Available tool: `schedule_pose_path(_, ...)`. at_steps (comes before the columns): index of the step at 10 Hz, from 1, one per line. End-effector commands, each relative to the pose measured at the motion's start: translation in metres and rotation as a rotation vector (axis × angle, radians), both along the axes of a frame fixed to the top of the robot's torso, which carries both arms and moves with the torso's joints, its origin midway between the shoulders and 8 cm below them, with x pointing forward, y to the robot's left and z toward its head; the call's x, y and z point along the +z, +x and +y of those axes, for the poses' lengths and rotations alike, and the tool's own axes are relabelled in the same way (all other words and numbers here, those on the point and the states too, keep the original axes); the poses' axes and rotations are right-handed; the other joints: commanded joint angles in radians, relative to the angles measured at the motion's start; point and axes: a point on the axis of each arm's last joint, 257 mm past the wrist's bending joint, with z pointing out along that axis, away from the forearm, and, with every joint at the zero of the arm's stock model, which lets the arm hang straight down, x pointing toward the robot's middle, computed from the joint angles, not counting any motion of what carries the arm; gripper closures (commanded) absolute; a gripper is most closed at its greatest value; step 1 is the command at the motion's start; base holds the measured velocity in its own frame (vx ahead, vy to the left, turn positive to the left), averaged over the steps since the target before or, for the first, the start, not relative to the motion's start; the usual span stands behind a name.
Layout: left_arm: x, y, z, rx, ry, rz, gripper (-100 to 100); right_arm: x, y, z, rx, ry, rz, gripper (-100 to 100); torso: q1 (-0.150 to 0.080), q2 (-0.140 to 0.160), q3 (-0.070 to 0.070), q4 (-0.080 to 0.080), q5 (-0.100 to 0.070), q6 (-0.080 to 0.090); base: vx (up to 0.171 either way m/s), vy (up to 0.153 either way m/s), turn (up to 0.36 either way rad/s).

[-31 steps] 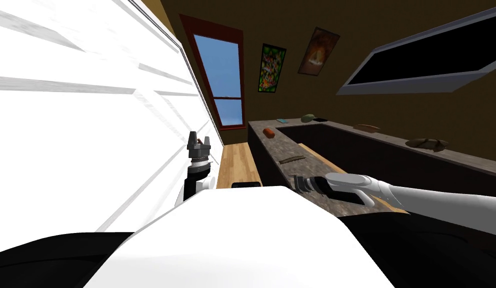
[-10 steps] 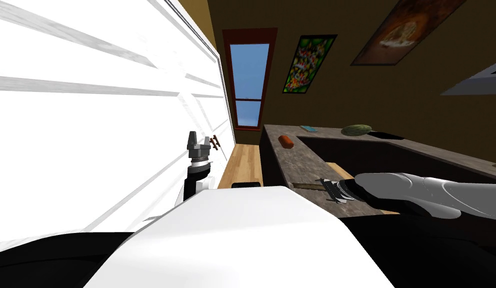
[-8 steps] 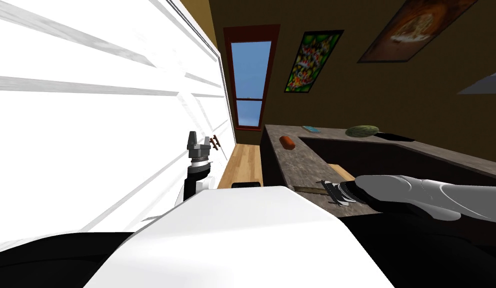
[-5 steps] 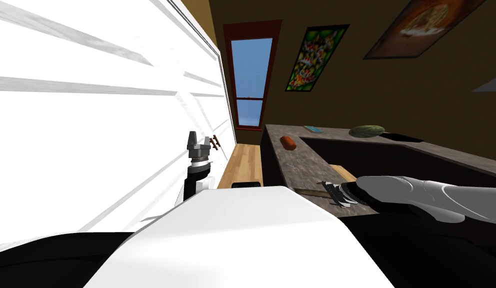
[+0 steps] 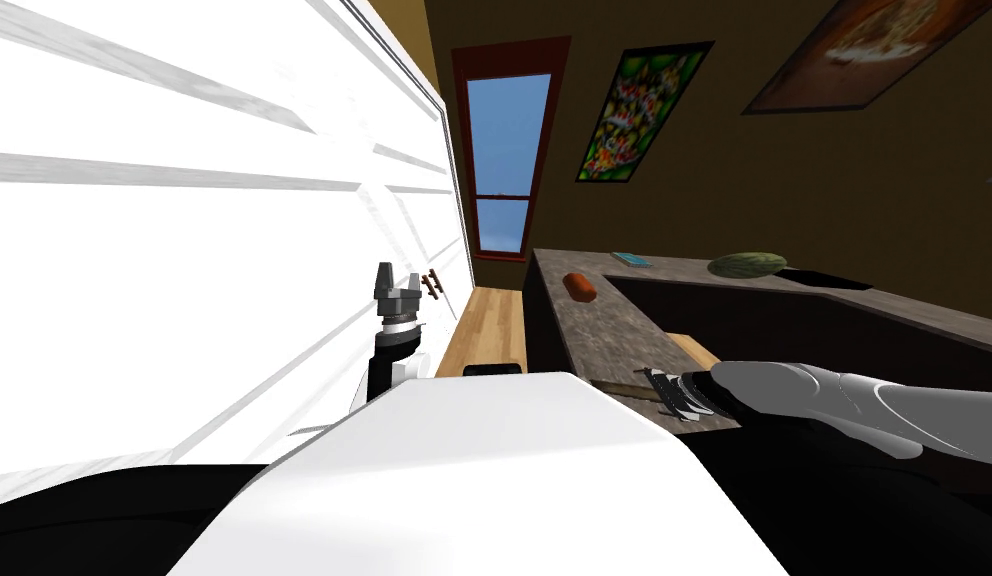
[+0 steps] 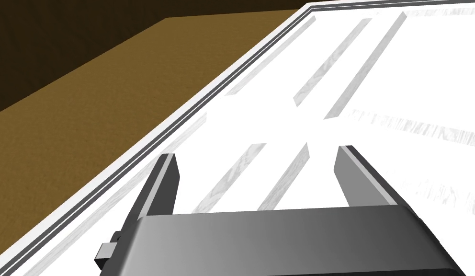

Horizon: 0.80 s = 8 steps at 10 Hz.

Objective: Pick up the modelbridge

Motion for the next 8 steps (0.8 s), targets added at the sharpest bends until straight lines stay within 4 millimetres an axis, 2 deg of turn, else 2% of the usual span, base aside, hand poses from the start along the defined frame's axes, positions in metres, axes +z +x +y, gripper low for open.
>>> schedule_pose_path(1,0.000,0.000,0.000,0.000,0.000,0.000,0,0.000,0.000,0.000,0.000,0.000,0.000,100,0.000,0.000,0.000,0.000,0.000,0.000,0.000,0.000,0.000)
schedule_pose_path(5,0.000,0.000,0.000,0.000,0.000,0.000,0,0.000,0.000,0.000,-0.001,0.001,0.001,100,0.000,0.000,0.000,0.000,0.000,0.000,0.000,0.000,0.000)
schedule_pose_path(6,0.000,0.000,0.000,0.000,0.000,0.000,0,0.000,0.000,0.000,0.000,0.001,0.001,0,0.000,0.000,0.000,0.000,0.000,0.000,0.000,0.000,0.000)
schedule_pose_path(7,0.000,0.000,0.000,0.000,0.000,0.000,0,0.010,0.007,0.002,0.008,0.000,0.001,100,0.000,0.000,0.000,0.000,0.000,0.000,-0.002,-0.003,-0.081)
schedule_pose_path(8,0.000,0.000,0.000,0.000,0.000,0.000,0,0.013,0.009,0.003,0.010,0.000,0.002,100,0.001,0.000,0.000,0.000,0.001,0.000,-0.003,-0.004,-0.057)
